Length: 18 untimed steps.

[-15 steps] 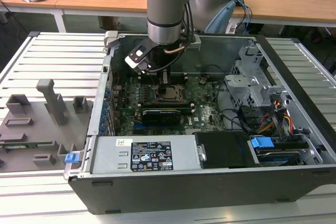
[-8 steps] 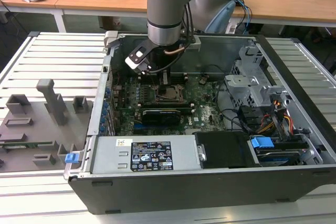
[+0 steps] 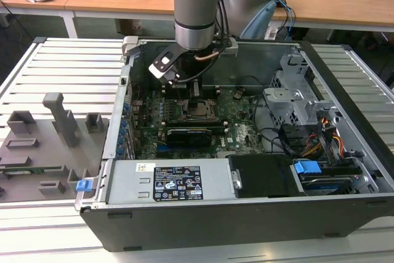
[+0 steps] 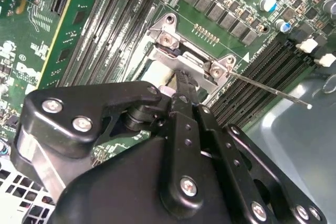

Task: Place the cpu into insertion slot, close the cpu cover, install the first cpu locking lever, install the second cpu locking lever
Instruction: 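Close the cpu cover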

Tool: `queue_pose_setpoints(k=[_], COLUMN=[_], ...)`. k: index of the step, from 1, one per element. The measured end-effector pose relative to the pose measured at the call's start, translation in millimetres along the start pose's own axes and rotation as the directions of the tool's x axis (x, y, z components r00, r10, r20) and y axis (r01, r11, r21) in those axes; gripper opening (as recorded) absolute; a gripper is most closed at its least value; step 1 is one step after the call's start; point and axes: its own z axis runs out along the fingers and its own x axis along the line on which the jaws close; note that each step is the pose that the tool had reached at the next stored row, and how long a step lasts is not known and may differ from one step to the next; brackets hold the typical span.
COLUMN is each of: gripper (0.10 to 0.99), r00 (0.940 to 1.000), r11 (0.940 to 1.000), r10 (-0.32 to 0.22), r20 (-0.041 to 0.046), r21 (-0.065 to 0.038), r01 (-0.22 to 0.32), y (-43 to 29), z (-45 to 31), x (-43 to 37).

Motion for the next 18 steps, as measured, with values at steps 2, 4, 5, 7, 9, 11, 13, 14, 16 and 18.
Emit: queue_pose_setpoints(k=[2,4,5,7,9,11,13,14,16,18], gripper=[0.106,0.106,0.106,0.106,0.106,0.106,0.106,0.106,0.106,0.106], r00=[1.0000,1.0000,1.0000,1.0000,1.0000,0.9999,0.9999,0.9999,0.9999,0.9999], r11=[1.0000,1.0000,0.9999,0.9999,0.9999,0.9996,0.9989,0.9986,0.9983,0.9983], r10=[-0.002,-0.005,-0.006,-0.009,-0.009,-0.010,-0.011,-0.011,-0.012,-0.011], r20=[0.0003,0.0005,0.0005,0.0004,0.0007,0.0012,0.0025,0.0026,0.0039,0.0032], r21=[-0.006,-0.008,-0.009,-0.010,-0.012,-0.026,-0.046,-0.052,-0.057,-0.057], r01=[0.002,0.005,0.006,0.009,0.009,0.010,0.011,0.011,0.012,0.012], y=[-0.8,-2.2,-2.8,-3.3,-3.5,-3.5,-3.5,-3.6,-3.7,-1.2], z=[1.2,2.9,3.4,4.8,5.6,6.1,6.8,7.3,9.4,11.7], x=[0.0,0.1,0.1,0.1,0.1,0.1,0.2,0.2,0.0,0.0])
